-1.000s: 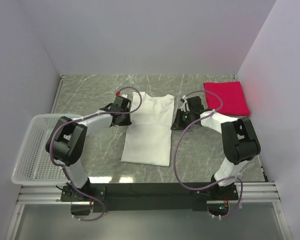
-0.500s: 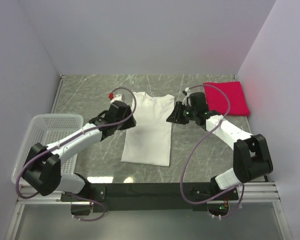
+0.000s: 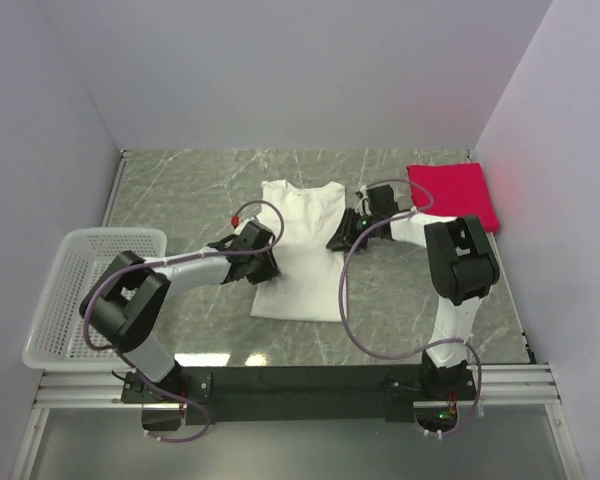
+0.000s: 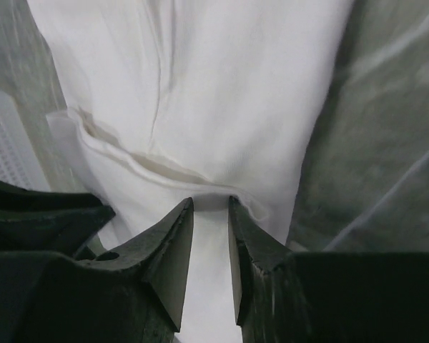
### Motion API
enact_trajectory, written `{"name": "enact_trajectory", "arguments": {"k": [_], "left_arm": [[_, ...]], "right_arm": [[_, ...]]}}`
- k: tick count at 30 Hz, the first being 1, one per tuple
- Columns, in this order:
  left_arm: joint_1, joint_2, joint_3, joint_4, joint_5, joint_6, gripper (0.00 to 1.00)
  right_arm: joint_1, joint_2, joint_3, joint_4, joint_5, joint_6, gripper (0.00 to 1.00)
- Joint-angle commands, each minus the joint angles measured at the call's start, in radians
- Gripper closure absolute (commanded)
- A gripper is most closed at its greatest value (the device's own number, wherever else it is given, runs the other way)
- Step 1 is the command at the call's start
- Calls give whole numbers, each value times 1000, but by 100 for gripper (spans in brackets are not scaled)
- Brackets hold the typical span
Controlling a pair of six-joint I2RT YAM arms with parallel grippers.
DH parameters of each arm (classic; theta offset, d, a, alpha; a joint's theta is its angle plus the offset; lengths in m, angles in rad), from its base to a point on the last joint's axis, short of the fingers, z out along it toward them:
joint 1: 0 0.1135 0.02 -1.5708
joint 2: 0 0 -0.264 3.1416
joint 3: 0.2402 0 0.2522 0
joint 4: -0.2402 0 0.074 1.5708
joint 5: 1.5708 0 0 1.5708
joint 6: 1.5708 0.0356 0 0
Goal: Fold and stack the t-shirts
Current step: Fold the tshirt
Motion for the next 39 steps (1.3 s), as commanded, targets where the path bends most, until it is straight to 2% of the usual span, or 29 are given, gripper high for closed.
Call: {"name": "enact_trajectory", "arguments": {"k": [1, 5, 8, 9, 11, 12, 14, 16, 18, 20, 21, 23, 27, 33, 39], "left_arm": [[1, 88, 79, 9, -1, -31, 58], [24, 162, 228, -60, -44, 5, 52], [39, 130, 302, -143, -75, -1, 45], [37, 108, 302, -154, -81, -2, 40], [22, 20, 277, -166, -84, -11, 37], [11, -10, 250, -177, -101, -16, 36], [-24, -91, 204, -197, -109, -36, 36], [-53, -136, 159, -183, -60, -60, 38], [-64, -191, 65, -95, 47, -83, 43], [-84, -223, -29, -10, 84, -93, 46], [-87, -228, -55, 66, 121, -103, 47], [-91, -208, -95, 110, 134, -107, 48], [-90, -122, -120, 130, 132, -126, 53], [-87, -76, -227, 135, 132, -238, 59], [-85, -176, -297, 60, 109, -292, 58]], "right_arm": [[-44, 73, 109, -14, 76, -40, 66], [-69, 106, 215, -21, 75, -34, 65], [-77, 55, 230, -5, 30, -24, 64], [-75, 26, 192, 3, 7, -24, 63], [-75, -86, 123, 55, -23, 0, 62], [-74, -126, 35, 78, -43, 14, 61], [-64, -243, -62, 153, -105, 48, 60], [-41, -341, -182, 173, -137, 45, 59], [1, -405, -276, 181, -152, 38, 59], [37, -429, -325, 195, -175, 40, 61], [46, -433, -366, 215, -177, 43, 62], [80, -412, -393, 221, -191, 34, 66], [100, -293, -387, 193, -232, 6, 72], [51, -177, -402, 120, -154, 6, 76], [5, -335, -431, 11, -123, -64, 77]]}}
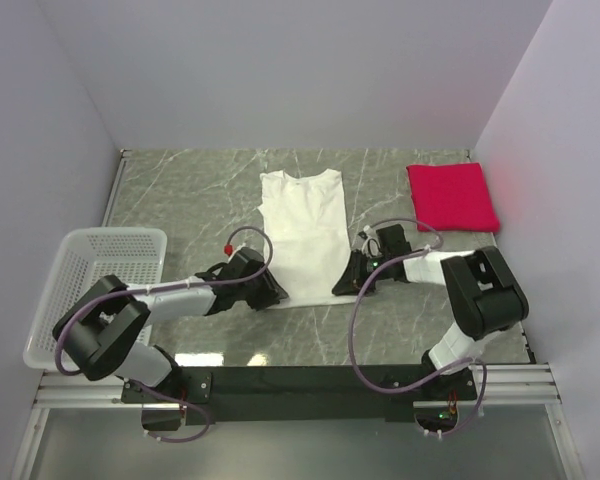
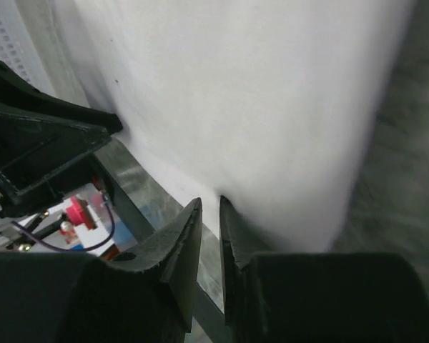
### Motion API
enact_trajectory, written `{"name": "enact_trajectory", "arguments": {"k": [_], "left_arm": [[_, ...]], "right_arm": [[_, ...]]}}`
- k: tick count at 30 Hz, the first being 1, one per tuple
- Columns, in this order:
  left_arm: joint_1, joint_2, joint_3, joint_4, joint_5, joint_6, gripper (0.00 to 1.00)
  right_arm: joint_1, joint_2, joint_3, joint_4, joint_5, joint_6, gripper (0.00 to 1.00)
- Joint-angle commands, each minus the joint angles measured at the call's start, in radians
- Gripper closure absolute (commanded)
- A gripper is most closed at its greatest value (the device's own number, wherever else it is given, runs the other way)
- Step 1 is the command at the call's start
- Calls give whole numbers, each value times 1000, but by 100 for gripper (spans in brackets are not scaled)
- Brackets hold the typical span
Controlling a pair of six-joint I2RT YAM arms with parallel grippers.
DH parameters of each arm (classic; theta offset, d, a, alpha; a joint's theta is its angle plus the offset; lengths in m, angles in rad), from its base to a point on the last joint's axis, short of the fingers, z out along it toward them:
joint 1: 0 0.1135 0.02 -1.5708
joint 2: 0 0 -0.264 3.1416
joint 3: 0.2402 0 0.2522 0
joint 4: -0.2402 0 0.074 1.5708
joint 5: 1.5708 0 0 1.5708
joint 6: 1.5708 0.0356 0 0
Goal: Fold and stack the t-shirts
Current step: Fold the tshirt
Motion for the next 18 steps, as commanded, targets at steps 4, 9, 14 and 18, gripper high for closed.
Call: {"name": "enact_trajectory", "arguments": {"k": [4, 9, 14, 18], "left_arm": [[-4, -79, -69, -170, -38, -45, 58], [-4, -67, -82, -187, -36, -66, 58], [-4, -90, -71, -228, -36, -74, 57], [-4, -163, -34, -335, -101, -67, 51]], "right_arm": [[-36, -176, -65, -142, 105, -72, 76], [-105, -151, -99, -174, 149, -80, 77], [-105, -97, -109, -182, 154, -88, 77], [-104, -181, -102, -234, 227, -103, 77]]}}
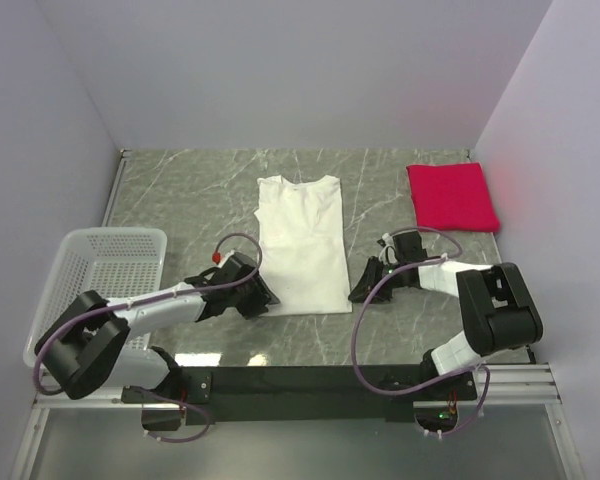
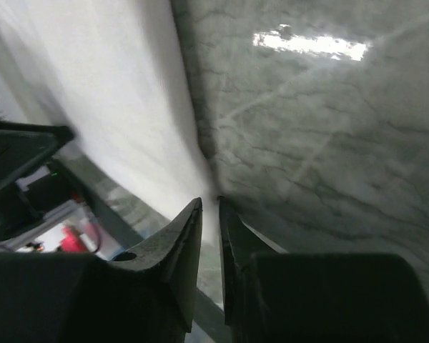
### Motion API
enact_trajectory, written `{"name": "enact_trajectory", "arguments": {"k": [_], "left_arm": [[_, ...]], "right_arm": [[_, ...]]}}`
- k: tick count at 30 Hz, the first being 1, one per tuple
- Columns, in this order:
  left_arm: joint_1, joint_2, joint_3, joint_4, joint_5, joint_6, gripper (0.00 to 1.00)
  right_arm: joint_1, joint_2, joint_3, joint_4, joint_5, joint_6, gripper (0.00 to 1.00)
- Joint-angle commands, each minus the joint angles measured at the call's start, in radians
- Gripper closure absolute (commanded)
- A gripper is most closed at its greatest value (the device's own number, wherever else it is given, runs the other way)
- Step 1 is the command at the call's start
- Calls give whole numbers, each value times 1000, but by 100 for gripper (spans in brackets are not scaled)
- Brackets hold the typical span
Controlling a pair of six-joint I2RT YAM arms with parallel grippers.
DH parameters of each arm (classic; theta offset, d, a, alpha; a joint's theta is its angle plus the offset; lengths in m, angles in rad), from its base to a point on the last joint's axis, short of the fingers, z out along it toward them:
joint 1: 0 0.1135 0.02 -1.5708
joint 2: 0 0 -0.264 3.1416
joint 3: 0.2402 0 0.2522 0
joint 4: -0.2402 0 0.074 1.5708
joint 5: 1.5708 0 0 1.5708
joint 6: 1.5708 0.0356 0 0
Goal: Fold and stack the t-shirts
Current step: Fold the tshirt
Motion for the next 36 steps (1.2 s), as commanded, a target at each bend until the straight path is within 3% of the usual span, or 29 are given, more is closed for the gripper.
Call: {"name": "enact_trajectory", "arguments": {"k": [1, 5, 7, 13, 21, 36], "left_arm": [[-3, -80, 27, -247, -83, 12, 50], [-4, -183, 74, -382, -137, 18, 41], [-6, -226, 99, -438, -166, 26, 37], [-7, -188, 117, -481, -120, 57, 34], [-35, 6, 198, -464, -163, 92, 43], [-96, 193, 303, -533, -247, 124, 51]], "right_arm": [[4, -69, -7, -104, 162, -52, 77], [26, -201, 41, -204, 263, -76, 75], [62, -283, 61, -273, 362, -84, 68], [236, -359, 107, -371, 555, -29, 55], [371, -321, 98, -302, 612, 163, 50], [405, -281, 127, -342, 717, 253, 48]]}}
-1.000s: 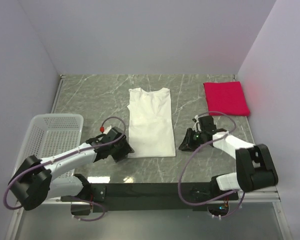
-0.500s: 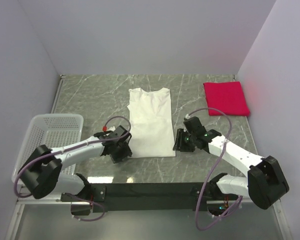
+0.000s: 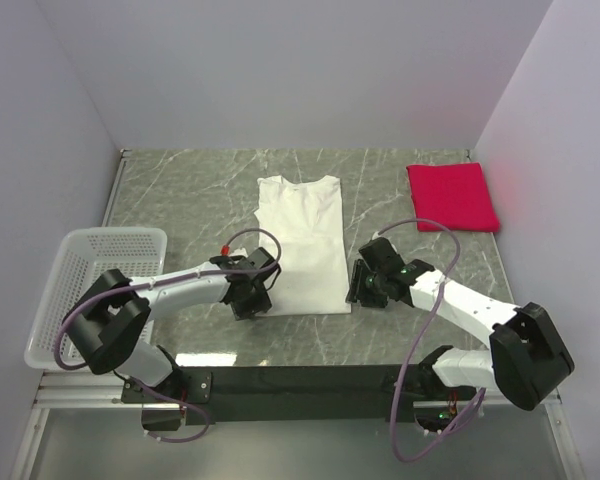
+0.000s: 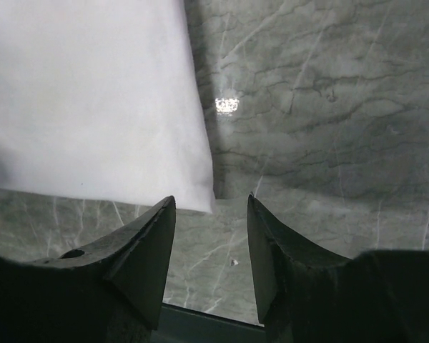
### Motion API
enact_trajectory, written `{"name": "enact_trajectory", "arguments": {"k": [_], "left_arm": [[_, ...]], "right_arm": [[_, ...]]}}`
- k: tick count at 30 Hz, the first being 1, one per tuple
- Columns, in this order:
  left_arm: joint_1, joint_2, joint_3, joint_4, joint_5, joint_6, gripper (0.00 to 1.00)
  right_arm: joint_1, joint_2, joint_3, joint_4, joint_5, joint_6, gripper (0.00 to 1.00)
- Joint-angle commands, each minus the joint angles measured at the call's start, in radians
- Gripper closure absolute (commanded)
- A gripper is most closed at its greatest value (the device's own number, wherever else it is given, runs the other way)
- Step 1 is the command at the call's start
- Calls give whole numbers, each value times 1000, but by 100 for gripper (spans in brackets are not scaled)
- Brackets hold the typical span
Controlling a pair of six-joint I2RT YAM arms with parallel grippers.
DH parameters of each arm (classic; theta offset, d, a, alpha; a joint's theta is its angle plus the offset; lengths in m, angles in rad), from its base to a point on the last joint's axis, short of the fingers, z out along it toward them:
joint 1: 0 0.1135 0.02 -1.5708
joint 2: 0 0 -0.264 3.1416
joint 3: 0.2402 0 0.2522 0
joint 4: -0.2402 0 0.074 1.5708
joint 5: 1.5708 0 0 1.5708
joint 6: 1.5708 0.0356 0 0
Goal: Fold and stack the t-shirts
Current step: Fold the tshirt
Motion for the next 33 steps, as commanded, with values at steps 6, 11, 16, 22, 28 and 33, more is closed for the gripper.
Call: {"name": "enact_trajectory", "arguments": {"k": [6, 11, 16, 22, 28, 33], "left_arm": [[-45, 109, 72, -41, -44, 50, 64], [-55, 118, 63, -30, -32, 49, 78], [-62, 118, 52, -23, -22, 47, 93], [-69, 104, 40, -18, -12, 39, 99], [-69, 87, 26, -17, -15, 29, 99], [-69, 80, 19, -15, -9, 29, 99]], "right_arm": [[22, 57, 63, -39, 70, 50, 48], [37, 98, 84, -56, 64, 62, 48], [51, 119, 81, -47, 51, 80, 49], [68, 162, 93, -59, 54, 88, 52], [89, 248, 106, -101, 62, 97, 53], [108, 299, 133, -130, 65, 96, 53]]}}
